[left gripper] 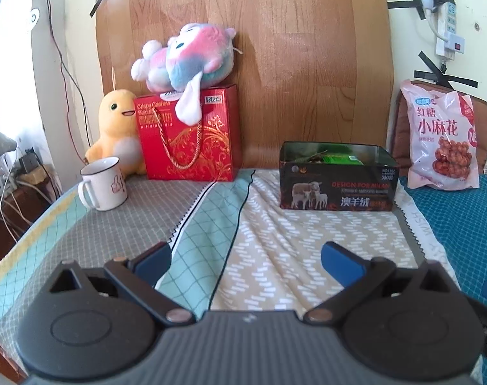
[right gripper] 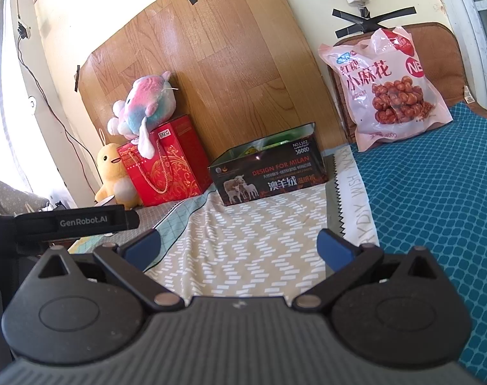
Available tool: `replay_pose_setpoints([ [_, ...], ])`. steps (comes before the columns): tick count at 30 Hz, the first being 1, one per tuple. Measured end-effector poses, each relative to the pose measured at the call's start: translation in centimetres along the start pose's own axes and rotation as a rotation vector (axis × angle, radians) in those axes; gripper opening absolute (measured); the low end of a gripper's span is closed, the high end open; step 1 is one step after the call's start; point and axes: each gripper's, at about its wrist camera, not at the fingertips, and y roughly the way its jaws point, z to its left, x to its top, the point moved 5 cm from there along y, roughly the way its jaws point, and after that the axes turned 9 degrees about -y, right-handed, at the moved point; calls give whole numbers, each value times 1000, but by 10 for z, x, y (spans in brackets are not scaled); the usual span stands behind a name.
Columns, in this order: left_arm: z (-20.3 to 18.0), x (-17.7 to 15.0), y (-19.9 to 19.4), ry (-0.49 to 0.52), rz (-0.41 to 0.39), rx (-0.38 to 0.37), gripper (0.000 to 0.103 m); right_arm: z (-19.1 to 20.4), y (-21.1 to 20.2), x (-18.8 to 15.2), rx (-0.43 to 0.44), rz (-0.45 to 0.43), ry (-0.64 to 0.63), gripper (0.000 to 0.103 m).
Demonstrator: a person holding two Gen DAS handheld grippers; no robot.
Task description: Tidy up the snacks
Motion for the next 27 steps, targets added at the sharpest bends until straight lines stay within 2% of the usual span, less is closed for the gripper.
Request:
replay_pose_setpoints([
  [9,1,-4,3,26,8,40,103,0,0,0,1,0,0,103],
  [27,0,-10,9,42,37,45,103,-2,-1,-1,0,1,21,103],
])
